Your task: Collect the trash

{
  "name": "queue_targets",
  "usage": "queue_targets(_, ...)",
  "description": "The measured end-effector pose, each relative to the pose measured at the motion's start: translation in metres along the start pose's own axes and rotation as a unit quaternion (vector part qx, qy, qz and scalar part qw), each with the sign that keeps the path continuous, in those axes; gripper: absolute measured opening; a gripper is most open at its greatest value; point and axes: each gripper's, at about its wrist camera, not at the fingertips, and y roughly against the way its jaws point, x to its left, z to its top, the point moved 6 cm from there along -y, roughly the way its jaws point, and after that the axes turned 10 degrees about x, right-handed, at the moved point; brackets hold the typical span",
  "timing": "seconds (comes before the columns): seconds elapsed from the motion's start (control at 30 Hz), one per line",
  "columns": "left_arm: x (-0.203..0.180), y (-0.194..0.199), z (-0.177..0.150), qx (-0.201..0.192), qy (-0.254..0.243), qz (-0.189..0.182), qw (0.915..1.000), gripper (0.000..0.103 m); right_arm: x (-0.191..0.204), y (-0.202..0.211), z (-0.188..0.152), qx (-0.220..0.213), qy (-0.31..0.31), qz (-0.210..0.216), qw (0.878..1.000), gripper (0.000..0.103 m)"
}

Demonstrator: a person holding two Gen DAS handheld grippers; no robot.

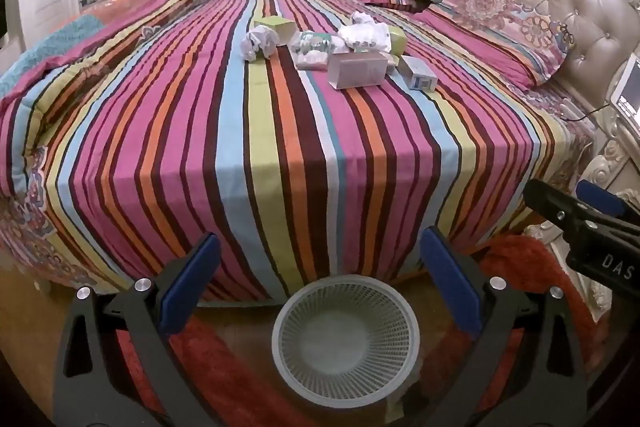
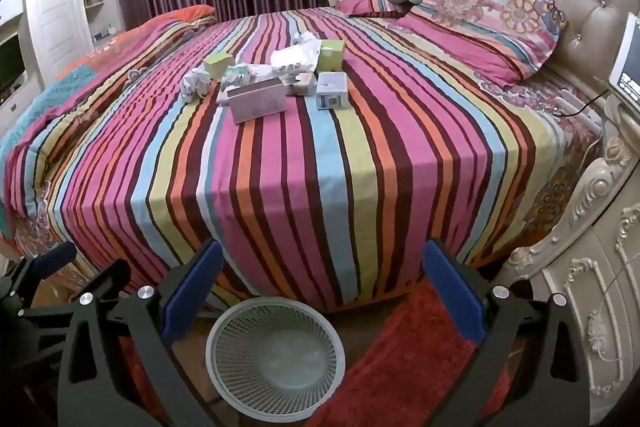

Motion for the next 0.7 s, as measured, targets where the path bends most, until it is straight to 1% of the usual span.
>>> queue_targets(0.13,0.0051,0.0001,-0.001,-0.002,0.001,0.0,1.0,0.097,-0.0001,-0.0021,-0.0007,0.006,-0.001,0.003,1.0,0.096)
queue_targets(0.23,0.0026,-0.003,0.0045,-0.003,0.001,0.003,1.0,0.097,0.0,-0.0025,-0.0015,0.008,-0.001,0.005,1.0,0.096)
queue_targets(0.27,0.0029,0.0006,0.0012,-0.001,0.006,-0.005,1.0,0.097,0.0001,-0.0025,-0.0017,0.008,-0.001,0.006,1.0,0.096)
queue_targets(0.33,0.0045,0.0004,-0.0027,0.001,0.004,0.0,1.0,0.097,0.0007,-0.0029,-0.0017,0.009,0.0,0.007,1.0,0.096)
queue_targets(0.37,0.0034,0.0025,0.0003,0.005,0.007,-0.004,1.0,0.097,0.0013,-0.0033,-0.002,0.01,0.001,0.008,1.0,0.096)
queue_targets(0.4,0.0024,-0.0013,-0.0009,0.0,0.002,0.005,1.0,0.097,0.0016,-0.0036,-0.0018,0.011,0.002,0.008,1.0,0.096)
queue_targets(0.7,0.0027,-0.002,-0.0014,-0.001,0.002,0.004,1.0,0.097,0.0012,-0.0035,-0.0029,0.012,0.001,0.008,1.0,0.096)
